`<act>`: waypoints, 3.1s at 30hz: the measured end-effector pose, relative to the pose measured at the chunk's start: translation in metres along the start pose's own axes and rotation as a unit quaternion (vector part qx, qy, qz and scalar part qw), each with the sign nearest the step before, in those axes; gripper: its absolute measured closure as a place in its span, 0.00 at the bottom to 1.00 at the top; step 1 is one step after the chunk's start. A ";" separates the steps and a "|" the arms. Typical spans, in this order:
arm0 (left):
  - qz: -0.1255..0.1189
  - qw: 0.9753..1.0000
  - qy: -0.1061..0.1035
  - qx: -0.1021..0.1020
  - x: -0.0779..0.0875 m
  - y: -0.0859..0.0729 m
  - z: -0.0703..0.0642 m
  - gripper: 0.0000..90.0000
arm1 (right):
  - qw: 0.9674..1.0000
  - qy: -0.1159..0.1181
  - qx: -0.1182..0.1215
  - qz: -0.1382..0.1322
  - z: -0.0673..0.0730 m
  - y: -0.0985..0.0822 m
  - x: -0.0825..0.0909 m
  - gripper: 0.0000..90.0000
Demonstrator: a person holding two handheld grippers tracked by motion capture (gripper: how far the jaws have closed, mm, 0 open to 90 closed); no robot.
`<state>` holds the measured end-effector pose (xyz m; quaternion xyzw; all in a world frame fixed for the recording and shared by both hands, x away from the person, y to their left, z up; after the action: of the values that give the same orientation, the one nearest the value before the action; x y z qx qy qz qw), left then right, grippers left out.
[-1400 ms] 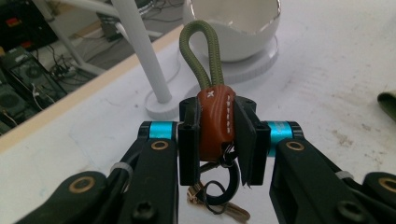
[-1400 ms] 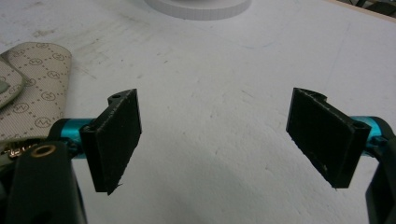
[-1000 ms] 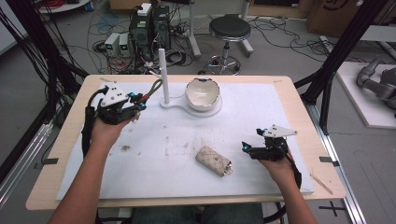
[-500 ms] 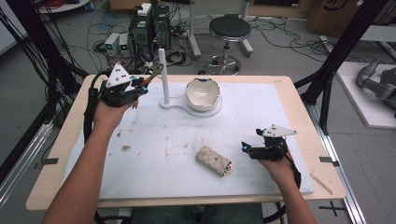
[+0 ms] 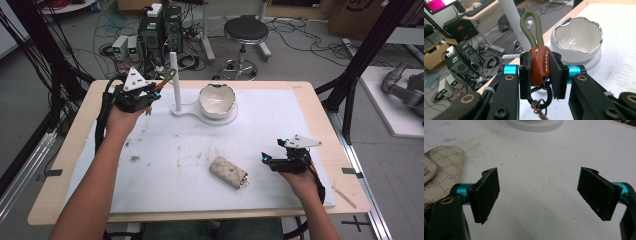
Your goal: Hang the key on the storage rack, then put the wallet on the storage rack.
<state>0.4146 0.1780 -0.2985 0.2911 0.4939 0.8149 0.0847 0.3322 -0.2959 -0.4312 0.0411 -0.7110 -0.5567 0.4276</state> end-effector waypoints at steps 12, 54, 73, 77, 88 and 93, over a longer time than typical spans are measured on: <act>0.020 1.000 0.010 -0.005 -0.015 -0.009 -0.002 0.78 | 1.000 -0.004 -0.006 -0.001 -0.001 -0.001 0.003 0.20; -0.016 0.987 -0.047 0.154 0.055 -0.126 -0.024 0.25 | 1.000 0.004 0.005 0.003 0.002 0.002 -0.003 0.20; -0.031 0.984 -0.087 0.150 0.042 -0.146 -0.029 0.21 | 1.000 0.012 0.011 0.010 0.006 0.001 -0.008 0.20; -0.034 0.983 -0.079 0.162 0.043 -0.149 -0.026 0.21 | 1.000 0.010 0.012 0.009 0.006 0.002 -0.007 0.20; -0.029 0.981 -0.067 0.177 0.051 -0.159 -0.021 0.21 | 0.999 0.025 0.024 0.001 0.018 0.011 -0.012 0.20; -0.029 0.982 -0.062 0.176 0.053 -0.159 -0.021 0.21 | 0.998 0.044 0.038 0.002 0.031 0.015 -0.015 0.20</act>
<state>0.3361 0.2637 -0.4212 0.3368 0.6317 0.6929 0.0863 0.3281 -0.2587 -0.4278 0.0800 -0.7119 -0.5261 0.4582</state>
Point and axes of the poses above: each handheld gripper's, and its own axes: x roughly backward along the jaws, y roughly out of its top, z roughly to its left, the point moved 1 cm from there along -x, roughly forward along the jaws, and after that the axes turned 3 degrees about y, right-handed, at the moved point
